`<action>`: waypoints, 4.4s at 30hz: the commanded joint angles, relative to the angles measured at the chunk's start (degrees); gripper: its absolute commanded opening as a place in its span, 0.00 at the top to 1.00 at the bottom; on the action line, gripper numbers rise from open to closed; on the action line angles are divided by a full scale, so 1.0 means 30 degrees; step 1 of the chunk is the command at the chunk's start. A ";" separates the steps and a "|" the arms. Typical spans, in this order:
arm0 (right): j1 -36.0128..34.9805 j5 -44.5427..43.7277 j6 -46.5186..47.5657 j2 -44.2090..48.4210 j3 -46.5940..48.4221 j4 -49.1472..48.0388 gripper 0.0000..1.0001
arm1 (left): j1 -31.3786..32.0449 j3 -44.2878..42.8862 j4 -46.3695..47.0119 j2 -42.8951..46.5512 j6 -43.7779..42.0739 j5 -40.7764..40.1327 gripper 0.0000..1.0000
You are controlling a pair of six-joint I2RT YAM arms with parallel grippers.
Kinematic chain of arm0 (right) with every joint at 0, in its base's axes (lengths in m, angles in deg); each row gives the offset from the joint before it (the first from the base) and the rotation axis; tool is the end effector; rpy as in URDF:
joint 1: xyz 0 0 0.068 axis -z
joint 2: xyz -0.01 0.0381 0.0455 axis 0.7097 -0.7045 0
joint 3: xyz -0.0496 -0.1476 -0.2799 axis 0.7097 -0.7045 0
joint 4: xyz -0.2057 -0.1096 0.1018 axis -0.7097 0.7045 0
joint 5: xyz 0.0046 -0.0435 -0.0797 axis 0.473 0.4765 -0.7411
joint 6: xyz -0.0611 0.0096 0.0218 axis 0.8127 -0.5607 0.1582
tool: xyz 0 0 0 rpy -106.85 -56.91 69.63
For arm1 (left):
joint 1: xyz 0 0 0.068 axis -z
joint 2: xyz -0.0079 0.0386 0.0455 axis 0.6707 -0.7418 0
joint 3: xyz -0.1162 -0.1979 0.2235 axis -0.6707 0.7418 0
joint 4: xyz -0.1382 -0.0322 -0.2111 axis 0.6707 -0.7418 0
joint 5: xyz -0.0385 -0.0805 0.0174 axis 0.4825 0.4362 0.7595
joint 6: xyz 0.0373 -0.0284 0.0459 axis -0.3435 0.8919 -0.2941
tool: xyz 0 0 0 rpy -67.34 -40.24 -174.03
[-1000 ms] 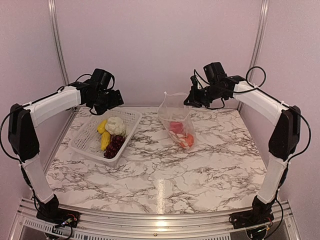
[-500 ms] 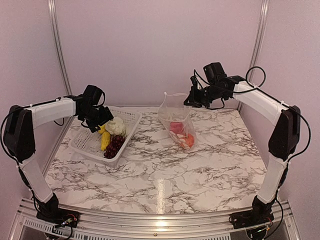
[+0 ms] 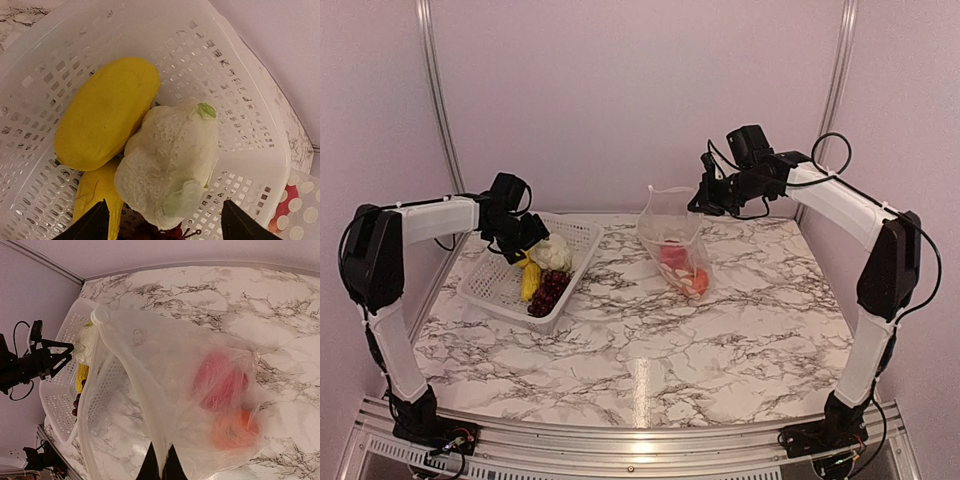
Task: Place the food in the zip-top bag and seal the zipper
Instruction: Pick up the fake vegetable from the bin, then place the fake vegetable in the zipper food storage bag.
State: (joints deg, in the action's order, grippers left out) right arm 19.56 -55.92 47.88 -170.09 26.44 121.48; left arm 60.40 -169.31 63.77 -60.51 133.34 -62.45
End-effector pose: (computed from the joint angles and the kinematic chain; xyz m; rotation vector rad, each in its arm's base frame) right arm 0.3877 0.2061 0.3799 -0.1942 2.4139 0.8462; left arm 0.4088 -0.1357 0.2712 -0.6416 2.3987 -0.5364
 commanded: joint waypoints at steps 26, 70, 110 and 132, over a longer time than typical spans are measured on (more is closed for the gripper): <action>-0.0066 -0.0414 0.0095 0.1158 -0.0555 0.0185 1.00 | -0.0494 -0.1984 0.0254 -0.2817 -0.0749 0.0669 0.34; -0.2363 0.0005 0.0526 -0.1448 0.1000 -0.0063 1.00 | 0.1277 0.5383 0.2963 1.1316 -0.3702 0.3202 0.80; -0.3371 -0.1469 0.0042 0.0429 -0.0284 -0.0275 1.00 | 0.6264 -0.4839 -0.0393 0.0668 -0.3549 0.5813 1.00; -0.3249 -0.1485 -0.0539 0.1070 -0.1076 -0.1029 1.00 | 0.7474 -1.0072 -0.3374 -0.3212 -0.2218 0.4465 1.00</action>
State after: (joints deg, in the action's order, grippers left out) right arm 9.97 -58.90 46.81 -169.57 23.18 119.78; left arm 81.82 -196.59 56.60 -70.72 127.95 -47.99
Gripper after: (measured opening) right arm 0.003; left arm 0.303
